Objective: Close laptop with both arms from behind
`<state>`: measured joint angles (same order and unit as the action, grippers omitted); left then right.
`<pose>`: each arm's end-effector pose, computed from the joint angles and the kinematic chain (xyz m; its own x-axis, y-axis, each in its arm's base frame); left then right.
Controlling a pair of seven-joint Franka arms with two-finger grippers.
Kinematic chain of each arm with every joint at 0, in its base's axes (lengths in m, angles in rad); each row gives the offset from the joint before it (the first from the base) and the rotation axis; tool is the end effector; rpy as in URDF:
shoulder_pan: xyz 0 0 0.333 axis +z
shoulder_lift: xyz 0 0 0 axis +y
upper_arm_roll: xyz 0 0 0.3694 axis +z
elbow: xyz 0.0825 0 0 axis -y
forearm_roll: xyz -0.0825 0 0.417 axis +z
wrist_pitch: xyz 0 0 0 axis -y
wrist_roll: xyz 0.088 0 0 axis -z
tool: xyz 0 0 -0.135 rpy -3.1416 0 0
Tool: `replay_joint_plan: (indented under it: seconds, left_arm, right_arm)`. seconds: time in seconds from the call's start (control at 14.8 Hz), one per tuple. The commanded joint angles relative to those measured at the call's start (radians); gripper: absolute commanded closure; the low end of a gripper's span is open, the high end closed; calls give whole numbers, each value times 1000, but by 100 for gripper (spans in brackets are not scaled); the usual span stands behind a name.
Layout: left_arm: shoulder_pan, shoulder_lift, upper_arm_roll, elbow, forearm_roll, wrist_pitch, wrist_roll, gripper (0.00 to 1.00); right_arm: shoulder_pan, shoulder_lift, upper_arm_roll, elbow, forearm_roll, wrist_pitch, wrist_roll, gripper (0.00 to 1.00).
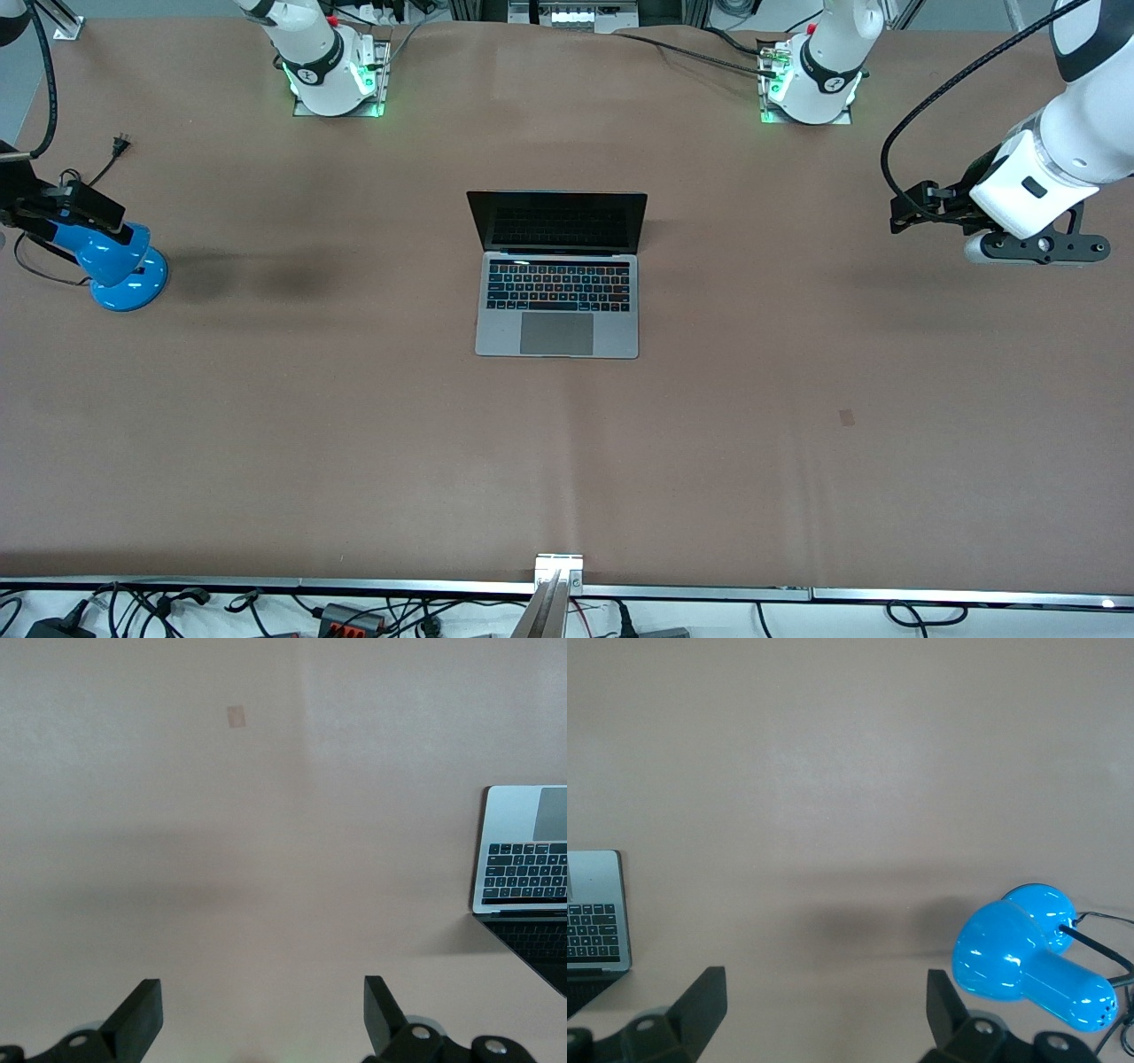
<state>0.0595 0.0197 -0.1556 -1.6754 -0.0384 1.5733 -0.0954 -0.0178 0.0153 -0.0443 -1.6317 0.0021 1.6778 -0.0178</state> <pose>0.5816 -0.0605 0.5864 0.9922 -0.0003 -0.1246 0.0034 -0.9996 0.0294 0.6012 -0.0369 0.6194 0.9985 -0.0445 0.0308 -0.0444 -0.9990 -0.0009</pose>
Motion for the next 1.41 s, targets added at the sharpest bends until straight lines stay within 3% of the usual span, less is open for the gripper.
replay_joint_plan:
  seconds: [0.0,0.54,0.74,0.81,0.88,0.94,1.01,1.15,1.21,1.35]
  left_arm:
    - [11,-21,-4,-14,-12,-9,9,0]
    - [10,-21,-4,-14,-9,-9,-4,0]
    - [10,-18,-4,-9,-1,-9,9,0]
    - [8,-20,-5,-9,-1,-9,3,11]
    - [6,-21,-6,-7,-1,-10,-1,35]
    - [6,-23,-7,-6,0,-27,12,66]
    - [6,-20,-7,11,-1,-38,13,81]
    - [5,-20,-9,17,-1,-58,13,100]
    - [2,-18,-7,20,-3,-68,13,100]
    - [2,-18,-7,20,-5,-70,11,100]
  right_arm:
    - [1,-24,1,-25,-10,3,-11,0]
    - [1,-23,3,-25,-11,3,-14,3]
    - [1,-21,3,-25,-11,0,-14,50]
    - [1,-21,3,-25,-11,-1,-14,59]
    - [1,-18,3,-25,-11,-1,-14,67]
    - [1,-18,3,-25,-10,-3,-14,71]
    - [1,-17,3,-23,-10,-13,-14,81]
    - [1,-15,3,-23,-10,-20,-14,94]
    - [1,-15,4,-23,-10,-20,-16,100]
    - [4,-15,6,-22,-10,-27,-14,100]
